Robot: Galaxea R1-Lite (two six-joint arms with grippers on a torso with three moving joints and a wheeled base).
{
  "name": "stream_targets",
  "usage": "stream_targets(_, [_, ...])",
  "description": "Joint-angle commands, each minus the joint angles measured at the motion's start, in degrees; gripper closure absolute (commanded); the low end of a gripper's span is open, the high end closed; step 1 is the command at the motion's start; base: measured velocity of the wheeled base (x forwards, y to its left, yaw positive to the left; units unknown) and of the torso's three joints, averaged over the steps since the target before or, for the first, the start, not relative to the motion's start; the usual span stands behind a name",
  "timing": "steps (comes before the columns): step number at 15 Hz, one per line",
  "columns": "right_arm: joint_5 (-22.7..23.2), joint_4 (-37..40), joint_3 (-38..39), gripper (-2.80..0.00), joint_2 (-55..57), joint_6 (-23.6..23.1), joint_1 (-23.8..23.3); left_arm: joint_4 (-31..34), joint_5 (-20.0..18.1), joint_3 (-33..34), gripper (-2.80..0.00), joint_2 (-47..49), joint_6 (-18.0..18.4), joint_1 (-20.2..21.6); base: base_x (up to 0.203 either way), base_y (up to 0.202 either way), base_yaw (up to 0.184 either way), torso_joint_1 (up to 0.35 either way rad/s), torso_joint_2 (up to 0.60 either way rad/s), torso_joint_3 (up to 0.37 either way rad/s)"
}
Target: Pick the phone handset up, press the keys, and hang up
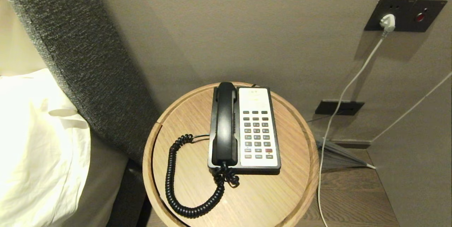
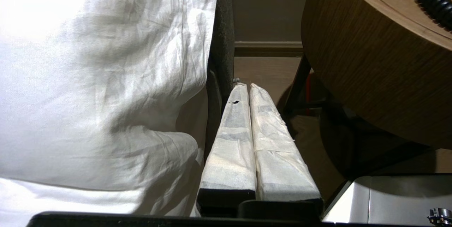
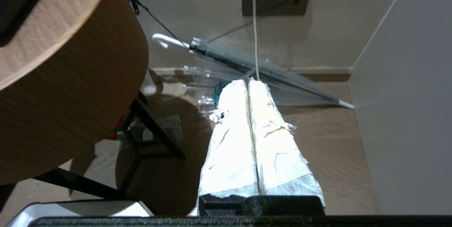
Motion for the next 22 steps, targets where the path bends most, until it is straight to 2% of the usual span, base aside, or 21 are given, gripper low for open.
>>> stream_targets(1, [-0.01,-0.01,-0.07,0.00,0.09,0.09,-0.01,0.10,-0.08,-0.01,0.00,0.00,0.01,0.00,0.000,0.000,0.000,0.002,0.00,0.178])
stream_targets(22, [-0.01,-0.01,-0.07,0.00,0.09,0.09,-0.01,0.01,0.00,-0.01,0.00,0.00,-0.16,0.00,0.000,0.000,0.000,0.003,0.00,0.202])
